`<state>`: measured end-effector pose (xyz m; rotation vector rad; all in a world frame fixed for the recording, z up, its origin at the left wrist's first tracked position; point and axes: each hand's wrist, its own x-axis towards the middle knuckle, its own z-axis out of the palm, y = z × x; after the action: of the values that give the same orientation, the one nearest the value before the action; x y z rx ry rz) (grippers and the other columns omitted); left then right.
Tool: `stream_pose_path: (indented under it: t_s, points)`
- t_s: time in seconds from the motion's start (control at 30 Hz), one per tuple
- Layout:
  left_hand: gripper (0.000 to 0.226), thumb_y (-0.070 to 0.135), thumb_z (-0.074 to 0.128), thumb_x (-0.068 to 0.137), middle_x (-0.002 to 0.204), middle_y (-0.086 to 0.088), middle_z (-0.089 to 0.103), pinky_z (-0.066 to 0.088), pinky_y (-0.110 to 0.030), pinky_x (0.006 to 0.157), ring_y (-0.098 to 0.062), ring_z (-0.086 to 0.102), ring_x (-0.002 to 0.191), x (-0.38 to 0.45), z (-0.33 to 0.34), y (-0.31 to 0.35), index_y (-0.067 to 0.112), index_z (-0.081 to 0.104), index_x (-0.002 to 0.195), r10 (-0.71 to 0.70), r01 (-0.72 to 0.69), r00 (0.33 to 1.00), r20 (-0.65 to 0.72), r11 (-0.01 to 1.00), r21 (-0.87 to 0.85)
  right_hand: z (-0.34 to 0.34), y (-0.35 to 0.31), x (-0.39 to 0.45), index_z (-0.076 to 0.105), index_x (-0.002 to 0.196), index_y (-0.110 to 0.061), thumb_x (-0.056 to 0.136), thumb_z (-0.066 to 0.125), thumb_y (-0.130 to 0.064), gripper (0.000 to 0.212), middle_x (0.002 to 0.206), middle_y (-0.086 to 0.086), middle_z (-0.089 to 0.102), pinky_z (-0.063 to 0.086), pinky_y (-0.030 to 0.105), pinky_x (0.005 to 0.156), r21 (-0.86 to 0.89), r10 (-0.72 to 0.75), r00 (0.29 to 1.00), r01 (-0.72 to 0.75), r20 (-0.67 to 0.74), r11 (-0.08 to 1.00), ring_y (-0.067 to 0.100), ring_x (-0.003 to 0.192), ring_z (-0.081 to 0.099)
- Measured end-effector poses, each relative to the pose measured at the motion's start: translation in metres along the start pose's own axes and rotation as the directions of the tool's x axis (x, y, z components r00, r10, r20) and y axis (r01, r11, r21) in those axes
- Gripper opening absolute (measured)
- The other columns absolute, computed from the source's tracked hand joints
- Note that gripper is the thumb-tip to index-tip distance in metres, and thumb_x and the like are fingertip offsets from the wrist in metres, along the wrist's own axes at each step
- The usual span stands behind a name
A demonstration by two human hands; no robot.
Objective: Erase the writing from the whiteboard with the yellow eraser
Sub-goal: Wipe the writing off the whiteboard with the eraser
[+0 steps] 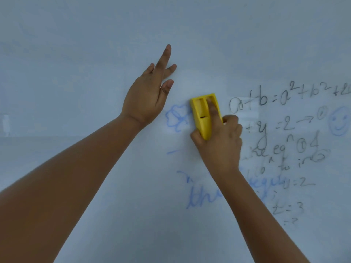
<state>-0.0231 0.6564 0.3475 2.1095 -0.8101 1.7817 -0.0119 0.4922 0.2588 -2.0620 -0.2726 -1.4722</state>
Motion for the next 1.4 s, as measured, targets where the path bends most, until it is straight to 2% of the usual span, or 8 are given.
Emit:
stream_pose_path:
  t_s: [0.27,0.5,0.7,0.9,1.0,1.17,1.3,1.4]
  points:
    - [0.059,0.034,0.029,0.098,0.137,0.0,0.054,0.04,-0.045,0.105,-0.025,0.038,0.135,-0.002,-0.001,0.0,0.015,0.009,0.15,0.005,-0.004,1.0,0.008,1.0,-0.018,0.014,-0.007,-0.052,0.044,0.134,-0.031,0.065,0.069,-0.035,0.074,0.092,0.014,0.054,0.049,0.04,0.052,0.0,-0.199,0.975,0.2,0.096,0.98,0.032,0.073,0.05]
    - [0.061,0.037,0.031,0.097,0.134,-0.001,0.057,0.038,-0.044,0.107,-0.015,0.043,0.13,0.0,-0.003,0.003,0.013,0.011,0.15,0.032,-0.033,0.999,-0.015,0.999,-0.01,0.005,-0.006,0.0,0.03,0.141,-0.036,0.073,0.059,-0.038,0.074,0.107,0.015,0.044,0.046,0.041,0.064,0.024,-0.058,0.998,0.058,0.029,0.998,0.031,0.089,0.043]
    - [0.067,0.045,0.03,0.095,0.132,0.002,0.058,0.04,-0.038,0.104,-0.012,0.041,0.132,0.0,-0.003,0.001,0.015,0.006,0.15,0.027,-0.027,1.0,-0.008,0.999,-0.03,0.018,-0.041,-0.019,0.034,0.139,-0.034,0.069,0.062,-0.039,0.076,0.094,0.012,0.049,0.041,0.036,0.056,-0.029,-0.202,0.978,0.203,0.046,0.979,0.029,0.078,0.045]
    - [0.064,0.04,0.031,0.096,0.134,0.002,0.056,0.039,-0.045,0.105,-0.02,0.043,0.132,-0.003,-0.004,0.0,0.014,0.01,0.15,0.044,-0.044,0.999,0.012,0.999,0.004,0.011,-0.004,-0.036,0.048,0.13,-0.035,0.059,0.068,-0.038,0.075,0.087,0.011,0.055,0.04,0.032,0.051,-0.123,-0.334,0.938,0.343,0.093,0.931,0.03,0.068,0.049]
    - [0.059,0.032,0.033,0.098,0.134,0.001,0.057,0.036,-0.042,0.108,-0.015,0.042,0.13,-0.003,-0.003,-0.002,0.015,0.012,0.15,0.056,-0.056,0.998,-0.001,0.998,0.017,0.002,0.014,-0.01,0.044,0.134,-0.034,0.062,0.069,-0.036,0.076,0.093,0.014,0.053,0.046,0.038,0.054,-0.119,-0.251,0.966,0.256,0.06,0.959,0.033,0.074,0.049]
    - [0.051,0.018,0.033,0.097,0.132,-0.006,0.058,0.009,-0.008,0.108,-0.011,0.03,0.128,-0.001,0.002,-0.006,0.007,0.025,0.146,0.132,-0.13,0.991,-0.015,0.987,0.098,0.002,-0.004,0.025,0.027,0.141,-0.038,0.073,0.057,-0.043,0.074,0.104,0.012,0.044,0.047,0.039,0.063,-0.059,-0.125,0.992,0.124,-0.013,0.991,0.029,0.087,0.043]
    - [0.053,0.022,0.028,0.097,0.133,-0.007,0.057,0.01,-0.01,0.11,-0.011,0.041,0.125,0.001,0.001,-0.007,0.006,0.022,0.147,0.14,-0.14,0.99,0.01,0.986,0.085,0.017,-0.024,-0.01,0.033,0.139,-0.036,0.069,0.061,-0.041,0.075,0.096,0.011,0.047,0.043,0.038,0.059,-0.006,-0.121,0.993,0.121,-0.015,0.993,0.03,0.079,0.046]
    - [0.054,0.029,0.03,0.097,0.138,-0.01,0.053,0.019,-0.027,0.114,-0.022,0.044,0.13,0.001,0.001,-0.007,0.006,0.026,0.146,0.153,-0.157,0.988,0.034,0.97,0.183,0.03,-0.027,-0.064,0.038,0.134,-0.037,0.064,0.056,-0.046,0.073,0.089,0.007,0.051,0.044,0.035,0.051,-0.014,-0.169,0.984,0.17,0.062,0.985,0.026,0.071,0.049]
